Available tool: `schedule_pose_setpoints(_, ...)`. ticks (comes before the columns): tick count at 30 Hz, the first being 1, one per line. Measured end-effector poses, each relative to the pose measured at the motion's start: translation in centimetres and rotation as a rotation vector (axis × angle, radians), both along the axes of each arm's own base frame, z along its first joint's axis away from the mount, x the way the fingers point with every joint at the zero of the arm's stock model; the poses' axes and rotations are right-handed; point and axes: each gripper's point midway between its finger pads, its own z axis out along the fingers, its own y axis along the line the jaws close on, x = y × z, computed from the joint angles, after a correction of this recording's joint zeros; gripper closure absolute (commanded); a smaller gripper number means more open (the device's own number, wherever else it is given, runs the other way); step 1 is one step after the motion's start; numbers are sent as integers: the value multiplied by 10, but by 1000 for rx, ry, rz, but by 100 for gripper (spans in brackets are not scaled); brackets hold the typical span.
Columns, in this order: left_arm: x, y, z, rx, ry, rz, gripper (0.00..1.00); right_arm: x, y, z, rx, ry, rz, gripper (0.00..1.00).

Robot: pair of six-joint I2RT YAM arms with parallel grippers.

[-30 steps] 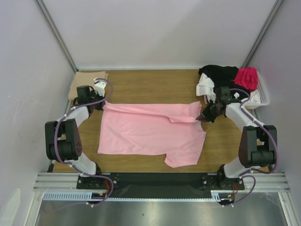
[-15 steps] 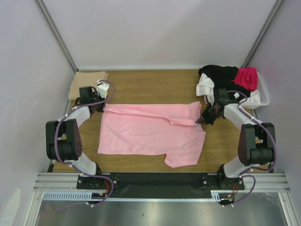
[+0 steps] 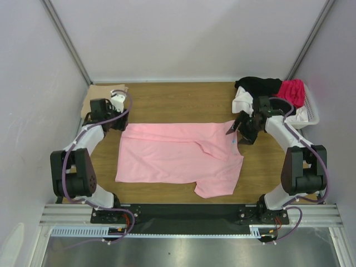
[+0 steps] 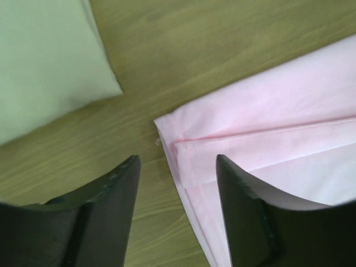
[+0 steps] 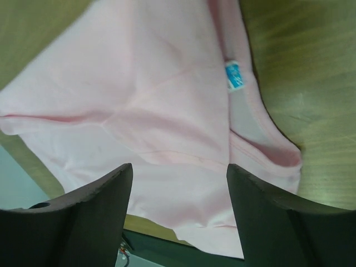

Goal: Fold and stack the t-shirts
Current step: Fold the tshirt

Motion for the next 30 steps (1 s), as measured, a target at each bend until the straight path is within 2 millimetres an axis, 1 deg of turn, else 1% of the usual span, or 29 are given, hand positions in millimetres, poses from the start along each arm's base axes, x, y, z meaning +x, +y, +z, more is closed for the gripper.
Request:
schedule_pose_setpoints(2, 2, -2, 23, -36, -47, 37, 24, 12, 1, 13, 2, -51, 8, 25)
schedule_pose_setpoints(3, 5, -4, 36, -63, -72, 61, 23, 18, 3, 19, 5, -78, 13, 25)
schedule_pose_setpoints(6, 16, -8, 65, -121, -125, 151, 22, 33, 6, 30, 6, -148, 29, 25)
schedule_pose_setpoints(8, 23, -19, 72, -147, -120, 210, 23, 39, 10, 34, 4, -183, 44, 24)
schedule_pose_setpoints(9, 26, -28, 71, -154, -105, 233, 23, 42, 12, 35, 2, -197, 52, 24)
schedule_pose_setpoints(11, 28, -52, 63, -166, -64, 251, 24, 50, 17, 37, -3, -226, 68, 24)
schedule_pose_setpoints(14, 21, -89, 33, -170, 30, 272, 26, 65, 26, 31, -17, -260, 95, 25)
schedule_pose_setpoints(16, 13, -105, 14, -183, 94, 299, 27, 72, 32, 22, -23, -259, 114, 26)
schedule_pose_setpoints(18, 9, -107, 0, -192, 139, 344, 29, 79, 36, 13, -29, -255, 127, 26)
schedule_pose_setpoints(20, 7, -103, -12, -201, 176, 404, 30, 83, 41, 4, -32, -248, 140, 27)
schedule_pose_setpoints(22, 6, -97, -20, -200, 192, 464, 30, 85, 45, -3, -34, -238, 155, 27)
schedule_pose_setpoints(24, 6, -91, -25, -190, 194, 518, 30, 86, 48, -4, -37, -239, 169, 27)
schedule_pose_setpoints(27, 6, -85, -33, -177, 197, 579, 28, 88, 50, 0, -45, -255, 192, 27)
schedule_pose_setpoints(30, 9, -82, -42, -168, 209, 610, 28, 87, 49, 0, -56, -259, 211, 27)
